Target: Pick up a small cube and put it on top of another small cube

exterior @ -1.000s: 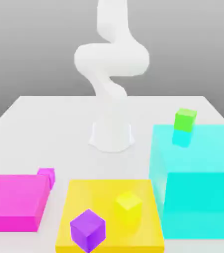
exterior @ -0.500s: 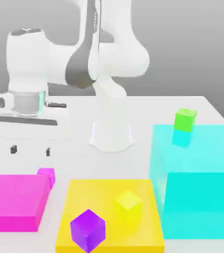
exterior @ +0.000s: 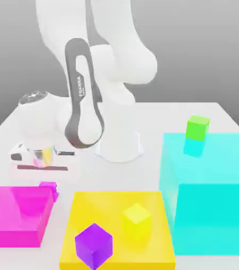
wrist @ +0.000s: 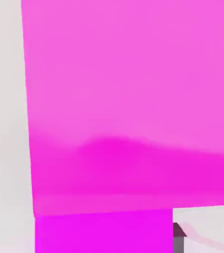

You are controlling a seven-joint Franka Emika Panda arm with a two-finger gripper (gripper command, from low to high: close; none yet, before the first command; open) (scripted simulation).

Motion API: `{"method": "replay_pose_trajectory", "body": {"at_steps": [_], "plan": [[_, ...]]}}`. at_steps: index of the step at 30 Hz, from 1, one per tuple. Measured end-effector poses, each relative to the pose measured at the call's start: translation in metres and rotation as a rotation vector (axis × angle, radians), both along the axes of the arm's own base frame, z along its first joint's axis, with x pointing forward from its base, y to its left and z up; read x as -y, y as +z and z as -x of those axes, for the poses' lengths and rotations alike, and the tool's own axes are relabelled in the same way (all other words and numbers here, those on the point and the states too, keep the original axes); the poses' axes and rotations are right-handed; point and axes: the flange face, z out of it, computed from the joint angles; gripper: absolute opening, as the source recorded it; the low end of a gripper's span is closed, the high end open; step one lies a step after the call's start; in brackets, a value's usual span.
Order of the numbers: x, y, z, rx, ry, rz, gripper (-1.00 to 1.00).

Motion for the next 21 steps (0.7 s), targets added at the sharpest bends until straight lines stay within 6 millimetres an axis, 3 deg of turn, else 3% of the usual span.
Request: {"method": "replay_pose_trajectory", "body": {"at_steps": [10, 16, 21], "plan": [[0.006, 0.06, 0.004, 0.003, -0.024, -0.003, -1.0], [-0.019, 0.094, -0.086, -0.004, 0.012, 0.009, -1.0], [-0.053, 0.129, -0.163, -0.003, -0.005, 0.011, -1.0]]}}
